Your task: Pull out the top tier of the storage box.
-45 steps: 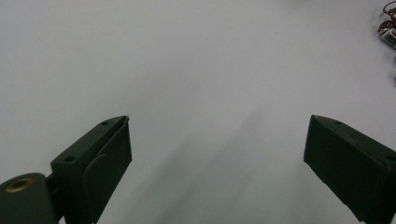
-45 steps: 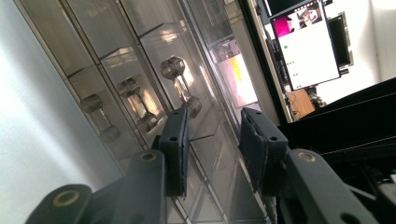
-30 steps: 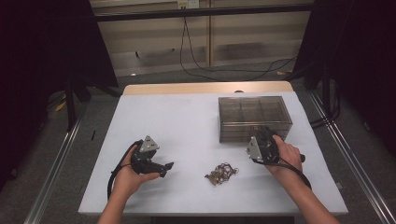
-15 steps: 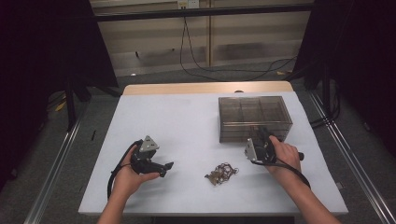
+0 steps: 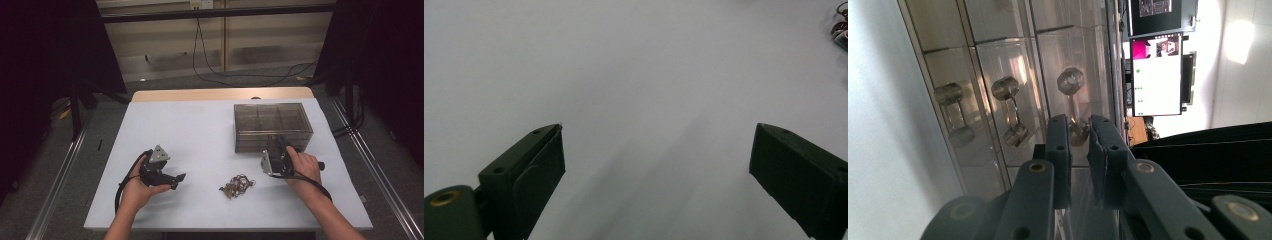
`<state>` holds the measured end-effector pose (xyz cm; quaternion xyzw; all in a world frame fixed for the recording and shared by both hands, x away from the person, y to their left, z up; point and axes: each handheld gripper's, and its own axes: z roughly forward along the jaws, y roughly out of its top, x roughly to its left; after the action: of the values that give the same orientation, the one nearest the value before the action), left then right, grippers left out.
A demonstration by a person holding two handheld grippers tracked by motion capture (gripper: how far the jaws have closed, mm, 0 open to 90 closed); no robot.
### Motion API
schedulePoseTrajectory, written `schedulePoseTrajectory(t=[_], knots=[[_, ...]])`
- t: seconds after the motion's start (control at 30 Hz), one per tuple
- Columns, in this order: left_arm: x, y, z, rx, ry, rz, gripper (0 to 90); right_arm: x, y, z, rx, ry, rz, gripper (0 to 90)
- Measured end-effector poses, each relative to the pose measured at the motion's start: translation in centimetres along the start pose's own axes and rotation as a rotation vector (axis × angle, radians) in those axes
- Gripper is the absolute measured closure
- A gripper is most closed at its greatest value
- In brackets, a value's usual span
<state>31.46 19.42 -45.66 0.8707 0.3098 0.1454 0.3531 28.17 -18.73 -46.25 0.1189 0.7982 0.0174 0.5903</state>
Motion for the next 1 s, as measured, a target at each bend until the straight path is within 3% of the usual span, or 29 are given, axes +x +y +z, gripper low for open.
schedulePoseTrajectory(t=[1.0], knots=[[0.0,0.0,-0.2,-0.005,-0.002,-0.009,7.7,0.3,-0.3,-1.8,-0.022,0.008,-0.019,80.7]])
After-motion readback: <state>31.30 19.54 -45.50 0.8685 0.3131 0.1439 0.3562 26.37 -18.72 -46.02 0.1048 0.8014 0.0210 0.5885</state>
